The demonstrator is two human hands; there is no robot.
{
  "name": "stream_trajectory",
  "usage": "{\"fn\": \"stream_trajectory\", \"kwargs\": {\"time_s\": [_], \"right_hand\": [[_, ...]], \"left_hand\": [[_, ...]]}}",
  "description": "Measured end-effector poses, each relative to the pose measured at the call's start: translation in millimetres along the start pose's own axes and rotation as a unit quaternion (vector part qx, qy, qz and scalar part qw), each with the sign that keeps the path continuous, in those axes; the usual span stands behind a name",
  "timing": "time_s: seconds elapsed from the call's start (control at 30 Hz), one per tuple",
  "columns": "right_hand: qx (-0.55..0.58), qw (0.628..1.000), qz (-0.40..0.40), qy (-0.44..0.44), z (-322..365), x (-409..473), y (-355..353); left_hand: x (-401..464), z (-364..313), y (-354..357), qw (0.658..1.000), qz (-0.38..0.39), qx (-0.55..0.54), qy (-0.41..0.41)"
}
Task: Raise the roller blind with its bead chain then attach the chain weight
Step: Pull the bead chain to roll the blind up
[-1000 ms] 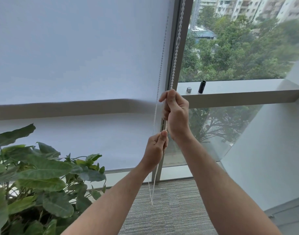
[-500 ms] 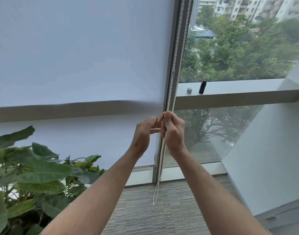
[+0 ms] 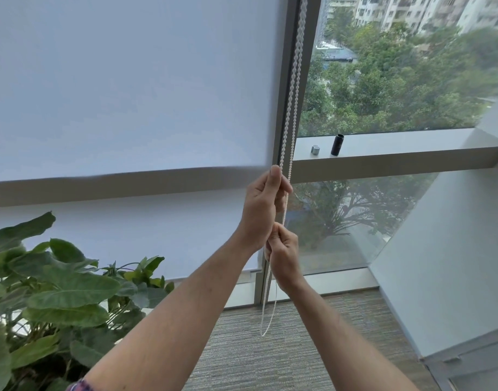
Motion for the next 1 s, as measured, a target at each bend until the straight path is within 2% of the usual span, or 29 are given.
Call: {"fn": "stream_trajectory", "kwargs": {"time_s": [0.23, 0.37, 0.43, 0.57, 0.77, 1.0], "right_hand": [[-0.009, 0.997, 0.056, 0.048, -30, -15, 2], [-0.044, 0.994, 0.094, 0.042, -27, -11, -4], [-0.047, 0.995, 0.077, 0.05, -19, -1, -12], [-0.039, 0.999, 0.017, -0.012, 38, 27, -25], [0.056, 0.992, 0.048, -0.107, 119, 43, -9], [0.051, 0.992, -0.04, -0.106, 111, 34, -5]], "left_hand": [[-22, 17, -22, 0.998, -0.043, 0.053, 0.008], [-27, 17, -28, 0.996, -0.054, 0.073, 0.014], [-28, 18, -31, 0.995, -0.055, 0.076, 0.014], [-38, 32, -37, 0.996, -0.049, 0.079, 0.01], [-57, 56, -55, 0.992, -0.056, 0.109, -0.034], [-69, 77, -71, 0.989, -0.043, 0.11, -0.086]]}}
Point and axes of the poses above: each hand's wrist, its own x-axis towards the middle knuckle, its own y-axis out of the palm, z = x × y, the point moved 9 cm from there along x, towards the middle knuckle, and after that the axes turned 15 degrees about -x, right-handed, at the moved point
